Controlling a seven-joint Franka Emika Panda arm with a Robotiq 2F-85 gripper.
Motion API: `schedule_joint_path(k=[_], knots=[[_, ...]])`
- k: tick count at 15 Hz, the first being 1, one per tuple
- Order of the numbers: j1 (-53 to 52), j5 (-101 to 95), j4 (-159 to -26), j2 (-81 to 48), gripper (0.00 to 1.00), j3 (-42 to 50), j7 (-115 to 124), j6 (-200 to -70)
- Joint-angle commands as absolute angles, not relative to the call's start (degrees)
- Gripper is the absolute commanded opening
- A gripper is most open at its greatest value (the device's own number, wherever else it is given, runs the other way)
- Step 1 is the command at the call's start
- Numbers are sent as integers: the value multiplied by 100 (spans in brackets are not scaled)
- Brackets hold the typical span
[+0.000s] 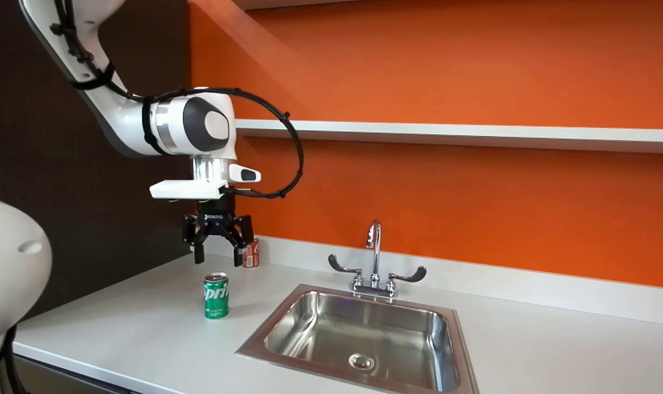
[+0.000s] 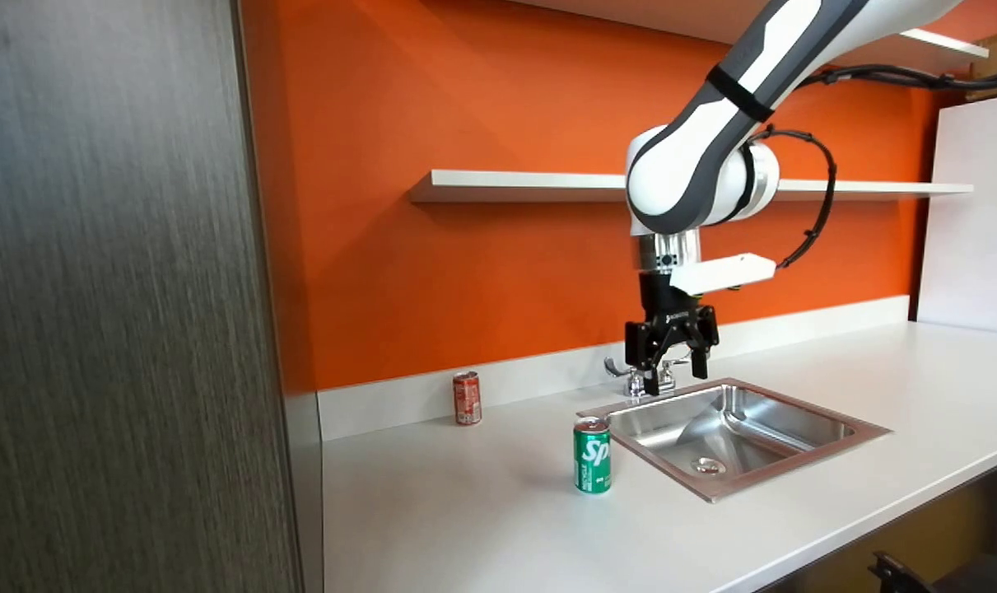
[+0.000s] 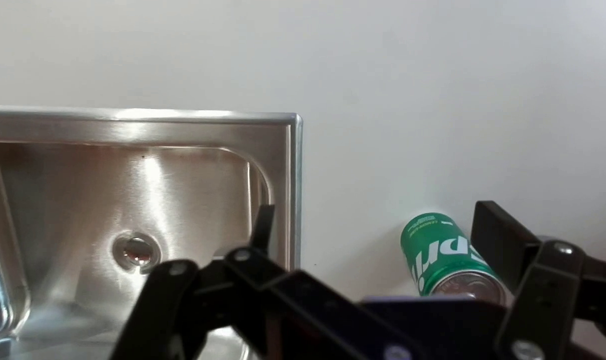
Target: Put the Sprite can on the left side of the shelf
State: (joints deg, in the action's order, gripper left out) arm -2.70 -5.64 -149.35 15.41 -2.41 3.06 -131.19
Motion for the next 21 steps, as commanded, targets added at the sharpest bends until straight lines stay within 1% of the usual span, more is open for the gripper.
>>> schedule_joint_path(k=[1,12,21], knots=[[-377,-377,-14876,1221,100,-372,403,-13295],[-672,-170,-14845,339,100,-555,267,-13801],[-744,-139,-14830,-100,100,-617,145,-14200]])
